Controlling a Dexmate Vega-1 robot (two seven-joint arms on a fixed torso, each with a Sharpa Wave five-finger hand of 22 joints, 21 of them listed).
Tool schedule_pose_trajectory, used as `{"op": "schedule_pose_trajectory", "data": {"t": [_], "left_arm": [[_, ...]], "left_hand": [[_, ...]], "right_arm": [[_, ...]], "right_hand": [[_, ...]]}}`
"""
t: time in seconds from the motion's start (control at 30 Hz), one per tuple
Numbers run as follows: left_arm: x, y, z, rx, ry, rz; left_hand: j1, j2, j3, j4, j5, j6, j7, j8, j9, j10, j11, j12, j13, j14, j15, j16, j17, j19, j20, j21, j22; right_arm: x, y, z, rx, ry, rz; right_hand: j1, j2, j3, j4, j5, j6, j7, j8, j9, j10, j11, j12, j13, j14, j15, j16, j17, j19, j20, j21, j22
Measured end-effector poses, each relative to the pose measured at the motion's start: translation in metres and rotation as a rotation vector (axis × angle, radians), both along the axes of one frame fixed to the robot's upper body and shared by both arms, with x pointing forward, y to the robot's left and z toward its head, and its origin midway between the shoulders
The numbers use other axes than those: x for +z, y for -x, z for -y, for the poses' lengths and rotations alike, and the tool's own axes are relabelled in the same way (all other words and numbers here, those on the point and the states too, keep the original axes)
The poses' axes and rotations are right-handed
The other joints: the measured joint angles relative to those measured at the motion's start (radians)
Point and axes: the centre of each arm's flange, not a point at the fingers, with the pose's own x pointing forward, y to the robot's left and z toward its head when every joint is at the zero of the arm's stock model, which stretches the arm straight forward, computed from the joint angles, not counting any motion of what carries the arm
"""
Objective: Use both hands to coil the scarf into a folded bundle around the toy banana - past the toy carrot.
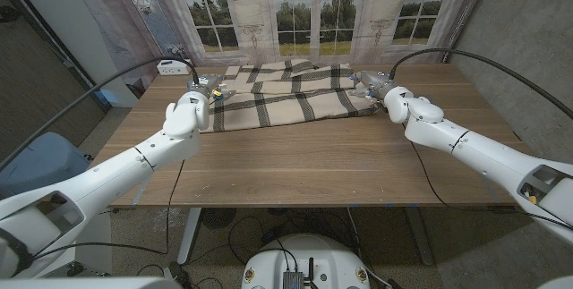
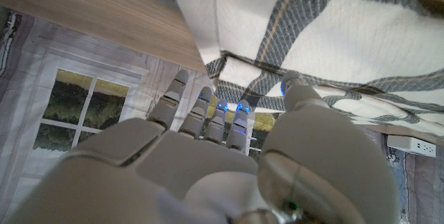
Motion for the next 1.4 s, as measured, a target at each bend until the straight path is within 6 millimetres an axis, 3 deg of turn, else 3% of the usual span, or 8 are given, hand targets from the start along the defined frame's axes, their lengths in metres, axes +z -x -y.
{"op": "schedule_pose_trajectory", "data": {"t": [0.17,0.37,0.6,0.8,1.0,1.17,1.27,1.4], "left_arm": [[-0.005,-0.002,0.001,-0.021,0.023,-0.028],[-0.009,-0.004,0.001,-0.042,0.041,-0.056],[-0.013,-0.008,0.002,-0.058,0.055,-0.085],[-0.014,-0.009,0.001,-0.065,0.060,-0.100],[-0.015,-0.010,0.000,-0.068,0.065,-0.110],[-0.016,-0.010,0.000,-0.070,0.065,-0.114],[-0.016,-0.009,0.000,-0.071,0.067,-0.116],[-0.016,-0.008,-0.001,-0.068,0.068,-0.116]], "left_hand": [[-0.013,-0.003,-0.007,-0.001,0.000,-0.021,-0.004,0.000,0.000,-0.013,-0.001,0.000,0.000,0.000,0.000,0.000,0.000,-0.011,0.011,-0.007,0.000],[-0.018,0.003,-0.007,-0.001,0.000,-0.026,0.002,0.000,0.000,-0.018,-0.004,0.000,0.000,0.000,0.000,0.000,0.000,-0.016,0.016,-0.007,0.000],[-0.022,-0.001,-0.011,-0.005,0.000,-0.032,-0.004,0.000,0.000,-0.026,-0.001,0.000,0.000,0.000,0.000,0.000,0.000,-0.016,0.016,-0.007,0.000],[-0.027,0.004,-0.011,-0.005,0.000,-0.032,-0.003,0.000,0.000,-0.026,-0.001,0.000,0.000,0.000,0.000,0.000,0.000,-0.016,0.016,-0.007,0.000],[-0.031,0.000,-0.011,-0.005,0.000,-0.035,0.000,0.000,0.000,-0.026,-0.001,0.000,0.000,0.000,0.000,0.000,0.000,-0.016,0.016,-0.007,0.000],[-0.031,0.000,-0.014,-0.008,0.000,-0.035,0.000,0.000,0.000,-0.026,-0.001,0.000,0.000,0.000,0.000,0.000,0.000,-0.016,0.016,-0.007,0.000],[-0.031,0.000,-0.014,-0.008,0.000,-0.035,0.000,0.000,0.000,-0.026,-0.001,0.000,0.000,0.000,0.000,0.000,0.000,-0.016,0.016,-0.007,0.000],[-0.034,0.002,-0.014,-0.008,0.000,-0.035,0.000,0.000,0.000,-0.026,-0.001,0.000,0.000,0.000,0.000,0.000,0.000,-0.016,0.016,-0.007,0.000]], "right_arm": [[-0.006,-0.001,0.001,-0.006,0.006,-0.073],[-0.009,-0.003,-0.001,-0.005,0.023,-0.155],[-0.014,-0.007,-0.002,-0.011,0.042,-0.222],[-0.018,-0.012,-0.004,-0.022,0.064,-0.272],[-0.023,-0.021,-0.005,-0.040,0.085,-0.312],[-0.026,-0.029,-0.006,-0.046,0.097,-0.333],[-0.026,-0.034,-0.005,-0.054,0.095,-0.341],[-0.029,-0.044,-0.006,-0.049,0.093,-0.344]], "right_hand": [[-0.005,-0.005,0.005,-0.004,0.002,-0.029,0.000,0.000,0.000,-0.033,0.002,0.000,0.000,-0.039,0.010,-0.008,-0.003,-0.019,0.000,0.000,0.000],[-0.009,-0.009,0.011,-0.019,0.004,-0.093,0.007,0.000,0.000,-0.103,0.015,0.000,0.000,-0.113,0.031,-0.014,-0.003,-0.077,-0.002,-0.007,0.000],[-0.014,-0.004,0.021,-0.028,0.004,-0.122,0.007,0.000,0.000,-0.134,0.015,0.000,0.000,-0.139,0.040,-0.014,-0.008,-0.123,-0.010,-0.008,0.000],[-0.002,-0.016,0.027,-0.044,0.012,-0.143,0.011,0.000,0.000,-0.160,0.018,0.000,-0.003,-0.160,0.040,-0.014,-0.012,-0.143,0.003,-0.008,0.000],[0.026,-0.027,0.041,-0.064,0.016,-0.168,0.015,0.005,0.000,-0.185,0.018,0.000,-0.003,-0.168,0.047,-0.014,-0.021,-0.138,0.007,0.000,0.000],[0.058,-0.029,0.046,-0.067,0.023,-0.164,0.018,0.018,0.000,-0.179,0.022,0.017,-0.003,-0.153,0.033,0.005,-0.026,-0.094,-0.034,0.018,0.000],[0.059,-0.029,0.051,-0.062,0.023,-0.127,0.017,0.029,0.000,-0.140,0.022,0.031,-0.003,-0.120,0.025,0.022,-0.026,-0.066,-0.051,0.026,-0.001],[0.086,-0.002,0.059,-0.054,0.023,-0.046,0.022,0.047,0.000,-0.048,0.024,0.064,-0.007,-0.051,0.006,0.049,-0.030,-0.006,-0.067,0.047,-0.003]]}}
